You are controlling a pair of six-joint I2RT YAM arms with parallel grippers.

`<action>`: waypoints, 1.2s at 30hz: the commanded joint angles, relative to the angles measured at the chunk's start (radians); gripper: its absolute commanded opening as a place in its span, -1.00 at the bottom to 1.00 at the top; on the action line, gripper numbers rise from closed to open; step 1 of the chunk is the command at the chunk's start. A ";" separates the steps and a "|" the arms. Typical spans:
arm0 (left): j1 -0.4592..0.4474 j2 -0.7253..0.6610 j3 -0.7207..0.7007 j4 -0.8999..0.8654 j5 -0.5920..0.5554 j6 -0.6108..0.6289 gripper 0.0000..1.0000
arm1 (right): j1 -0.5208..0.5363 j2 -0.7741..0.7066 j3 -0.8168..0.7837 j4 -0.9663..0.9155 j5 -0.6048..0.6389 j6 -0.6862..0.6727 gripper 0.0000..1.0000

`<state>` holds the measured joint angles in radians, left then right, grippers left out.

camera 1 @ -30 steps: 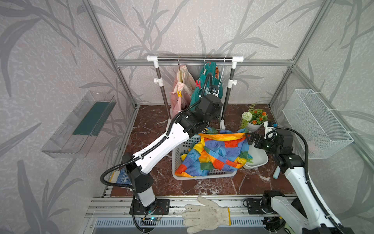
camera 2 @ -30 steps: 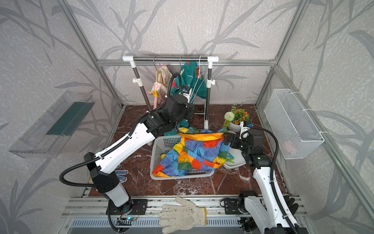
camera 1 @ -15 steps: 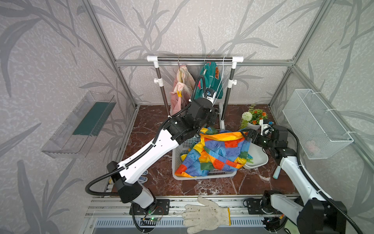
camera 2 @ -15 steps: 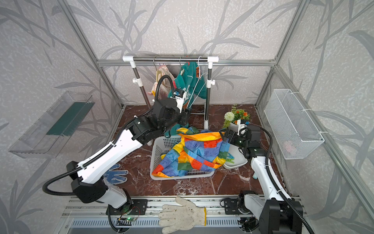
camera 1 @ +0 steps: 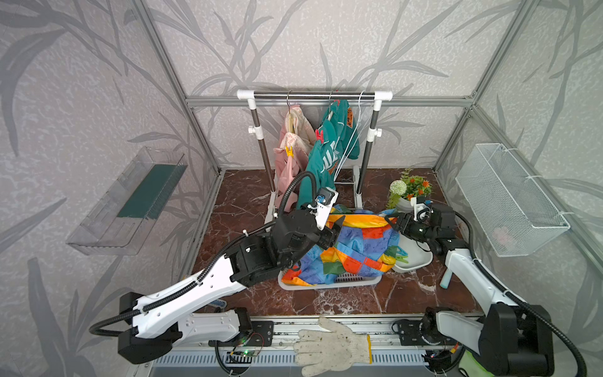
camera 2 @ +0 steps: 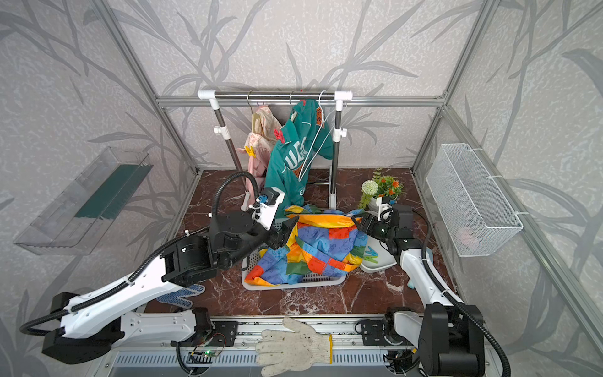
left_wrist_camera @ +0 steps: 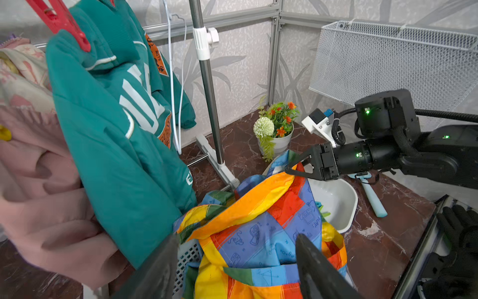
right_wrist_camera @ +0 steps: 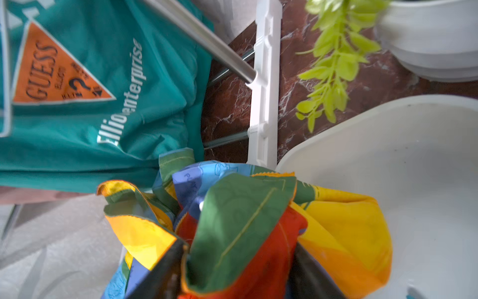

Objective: Remove the clothespins securing jackets to the hanger
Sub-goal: Adjust the jacket in the basket.

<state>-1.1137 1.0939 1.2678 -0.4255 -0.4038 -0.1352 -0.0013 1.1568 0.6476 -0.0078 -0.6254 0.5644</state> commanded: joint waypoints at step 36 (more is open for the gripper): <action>-0.010 -0.306 -0.546 -0.367 -0.225 -0.630 0.28 | 0.987 0.140 0.161 -0.027 0.288 -0.060 -1.00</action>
<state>-1.1236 0.7700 0.7357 -0.7212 -0.6125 -0.6281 0.9508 1.2438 0.7876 -0.1070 -0.3462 0.5323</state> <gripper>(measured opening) 0.640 0.085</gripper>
